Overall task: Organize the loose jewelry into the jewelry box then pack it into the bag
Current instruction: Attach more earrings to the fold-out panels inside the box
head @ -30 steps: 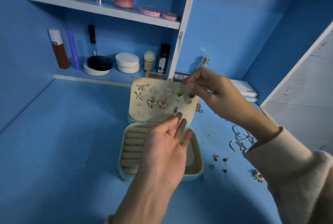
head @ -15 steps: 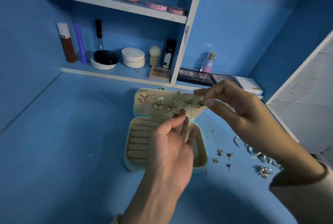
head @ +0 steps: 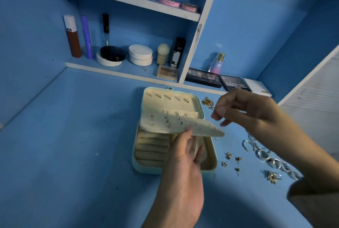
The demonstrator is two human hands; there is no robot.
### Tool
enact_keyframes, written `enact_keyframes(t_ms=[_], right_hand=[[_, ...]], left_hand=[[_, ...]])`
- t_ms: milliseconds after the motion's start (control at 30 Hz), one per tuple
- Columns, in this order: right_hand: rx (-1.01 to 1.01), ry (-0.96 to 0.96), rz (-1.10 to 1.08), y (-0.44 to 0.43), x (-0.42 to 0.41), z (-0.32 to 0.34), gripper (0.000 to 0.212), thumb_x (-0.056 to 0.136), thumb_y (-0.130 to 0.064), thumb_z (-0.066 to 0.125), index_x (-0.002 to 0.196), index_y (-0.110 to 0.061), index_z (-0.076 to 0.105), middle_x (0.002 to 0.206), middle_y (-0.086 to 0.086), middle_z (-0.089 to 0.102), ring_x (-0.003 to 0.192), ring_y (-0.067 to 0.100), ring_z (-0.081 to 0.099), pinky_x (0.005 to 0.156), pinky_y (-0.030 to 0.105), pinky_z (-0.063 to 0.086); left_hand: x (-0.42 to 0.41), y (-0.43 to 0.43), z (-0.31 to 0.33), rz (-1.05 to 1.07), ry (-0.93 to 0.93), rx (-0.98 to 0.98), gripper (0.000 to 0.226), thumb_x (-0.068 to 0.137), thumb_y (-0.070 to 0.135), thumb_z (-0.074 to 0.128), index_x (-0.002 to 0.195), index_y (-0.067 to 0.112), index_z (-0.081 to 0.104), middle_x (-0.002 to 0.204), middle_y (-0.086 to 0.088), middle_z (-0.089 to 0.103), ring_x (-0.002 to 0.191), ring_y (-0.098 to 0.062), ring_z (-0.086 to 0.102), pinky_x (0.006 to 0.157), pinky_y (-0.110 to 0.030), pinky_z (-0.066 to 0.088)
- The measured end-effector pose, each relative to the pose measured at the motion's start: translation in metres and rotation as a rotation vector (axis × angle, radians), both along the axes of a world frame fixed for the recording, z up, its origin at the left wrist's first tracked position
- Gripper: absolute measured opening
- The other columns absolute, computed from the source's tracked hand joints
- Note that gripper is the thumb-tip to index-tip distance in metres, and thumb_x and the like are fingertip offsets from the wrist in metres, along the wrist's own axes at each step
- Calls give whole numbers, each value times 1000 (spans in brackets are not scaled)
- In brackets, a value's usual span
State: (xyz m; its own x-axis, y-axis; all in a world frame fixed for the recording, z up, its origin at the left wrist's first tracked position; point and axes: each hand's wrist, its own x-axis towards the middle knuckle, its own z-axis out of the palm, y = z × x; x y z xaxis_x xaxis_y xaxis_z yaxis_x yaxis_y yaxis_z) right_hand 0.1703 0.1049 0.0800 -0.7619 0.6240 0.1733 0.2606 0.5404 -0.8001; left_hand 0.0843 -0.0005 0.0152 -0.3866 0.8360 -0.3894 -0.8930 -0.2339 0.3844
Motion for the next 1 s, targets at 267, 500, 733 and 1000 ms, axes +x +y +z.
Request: enact_keyframes(t_ms=[267, 500, 733, 1000], right_hand=[[96, -366, 90, 43, -34, -27, 15, 85, -10, 65, 80, -24, 68, 81, -4, 69, 71, 4, 58, 72, 25, 51], [116, -390, 142, 46, -41, -30, 9, 85, -14, 67, 84, -20, 73, 83, -7, 70, 71, 0, 57, 67, 11, 46], [123, -417, 182, 49, -42, -27, 6, 83, -14, 69, 85, -17, 74, 83, -5, 70, 78, 9, 61, 69, 11, 46], [207, -499, 249, 45, -48, -20, 8, 83, -14, 69, 85, -21, 73, 85, -6, 70, 77, 4, 59, 71, 11, 45]], left_hand=[[1, -4, -7, 18, -73, 32, 49, 71, 19, 54, 120, 16, 61, 113, 2, 70, 113, -9, 60, 97, -28, 41], [1, -4, -9, 28, -84, 41, 55, 68, 20, 54, 123, 15, 60, 115, 0, 69, 114, -10, 60, 97, -29, 41], [1, -4, -9, 30, -81, 65, 56, 70, 20, 54, 126, 16, 58, 116, 1, 69, 114, -9, 60, 97, -29, 41], [1, -5, -9, 33, -86, 82, 53, 72, 19, 54, 125, 17, 59, 116, 1, 69, 114, -10, 60, 97, -29, 40]])
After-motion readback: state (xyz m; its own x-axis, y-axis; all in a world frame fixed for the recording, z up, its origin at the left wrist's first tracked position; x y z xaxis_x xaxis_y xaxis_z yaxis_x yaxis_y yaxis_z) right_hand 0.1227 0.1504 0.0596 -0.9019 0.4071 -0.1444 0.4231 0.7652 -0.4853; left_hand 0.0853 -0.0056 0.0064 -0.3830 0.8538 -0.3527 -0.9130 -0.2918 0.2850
